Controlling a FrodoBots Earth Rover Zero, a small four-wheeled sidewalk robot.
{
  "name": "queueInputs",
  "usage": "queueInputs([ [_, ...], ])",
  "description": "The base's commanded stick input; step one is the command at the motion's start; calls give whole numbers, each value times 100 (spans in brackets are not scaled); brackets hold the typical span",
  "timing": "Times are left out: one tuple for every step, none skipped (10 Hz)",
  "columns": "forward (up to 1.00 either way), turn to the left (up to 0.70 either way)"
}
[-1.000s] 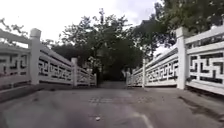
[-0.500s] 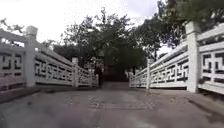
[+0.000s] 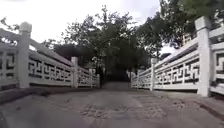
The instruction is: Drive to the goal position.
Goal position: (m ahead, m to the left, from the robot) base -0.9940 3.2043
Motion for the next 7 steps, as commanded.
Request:
queueInputs([
  [70, 0],
  [70, 0],
  [70, 0],
  [70, 0],
  [70, 0],
  [70, 0],
  [70, 0],
])
